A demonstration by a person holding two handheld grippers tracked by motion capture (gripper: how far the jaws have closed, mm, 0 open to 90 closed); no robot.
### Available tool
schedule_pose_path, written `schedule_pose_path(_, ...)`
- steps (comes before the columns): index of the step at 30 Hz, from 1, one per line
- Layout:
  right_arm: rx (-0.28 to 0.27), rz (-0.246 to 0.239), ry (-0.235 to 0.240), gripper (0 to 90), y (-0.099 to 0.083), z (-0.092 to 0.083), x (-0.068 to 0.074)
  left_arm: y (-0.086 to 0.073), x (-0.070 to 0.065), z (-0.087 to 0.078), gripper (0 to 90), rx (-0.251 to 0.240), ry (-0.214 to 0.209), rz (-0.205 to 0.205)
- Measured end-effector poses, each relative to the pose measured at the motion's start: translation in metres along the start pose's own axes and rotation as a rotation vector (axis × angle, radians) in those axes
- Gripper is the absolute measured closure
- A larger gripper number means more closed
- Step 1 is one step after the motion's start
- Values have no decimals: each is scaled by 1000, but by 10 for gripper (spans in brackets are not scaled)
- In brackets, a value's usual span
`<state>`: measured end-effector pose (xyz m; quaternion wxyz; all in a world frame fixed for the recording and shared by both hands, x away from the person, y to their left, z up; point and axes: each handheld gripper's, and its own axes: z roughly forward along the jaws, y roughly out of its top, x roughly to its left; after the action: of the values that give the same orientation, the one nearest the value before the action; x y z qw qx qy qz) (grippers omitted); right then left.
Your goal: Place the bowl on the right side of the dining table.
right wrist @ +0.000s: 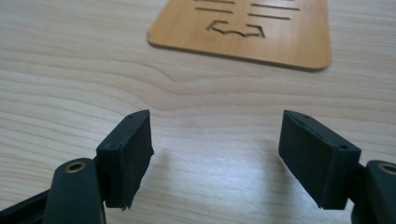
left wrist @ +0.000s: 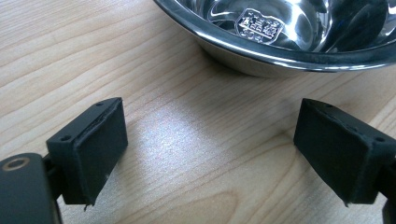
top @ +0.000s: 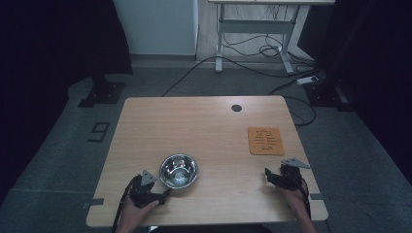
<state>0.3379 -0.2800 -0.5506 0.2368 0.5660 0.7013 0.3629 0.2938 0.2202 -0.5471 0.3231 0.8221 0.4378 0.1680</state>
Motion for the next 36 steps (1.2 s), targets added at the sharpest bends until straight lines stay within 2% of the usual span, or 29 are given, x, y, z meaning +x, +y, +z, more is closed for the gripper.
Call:
schedule_pose_path(3, -11, 1, 13, 259, 2, -1, 3, 0, 0, 0, 93, 0, 0, 0)
schedule_pose_path(8, -25, -25, 39, 259, 5, -5, 15, 1, 0, 1, 88, 3, -2, 2)
schedule_pose_path(11, -45, -20, 45, 261, 9, -9, 18, 1, 0, 1, 88, 3, -2, 3)
schedule_pose_path(13, -61, -38, 36, 265, 12, -10, 25, 1, 0, 1, 89, 3, -2, 3)
schedule_pose_path(18, -67, -58, 63, 270, 18, -5, 37, 1, 0, 0, 89, 3, -2, 3)
schedule_pose_path(21, -71, -70, 98, 277, 23, 1, 49, 0, 0, 0, 94, 1, 0, 2)
schedule_pose_path(26, -70, -84, 135, 280, 25, 4, 61, -1, 1, -1, 108, -3, 3, -3)
schedule_pose_path(31, -90, -58, 161, 284, 32, 6, 69, -1, 1, -2, 120, -6, 5, -7)
schedule_pose_path(36, -87, -59, 161, 287, 34, 8, 72, -2, 1, -3, 138, -11, 9, -11)
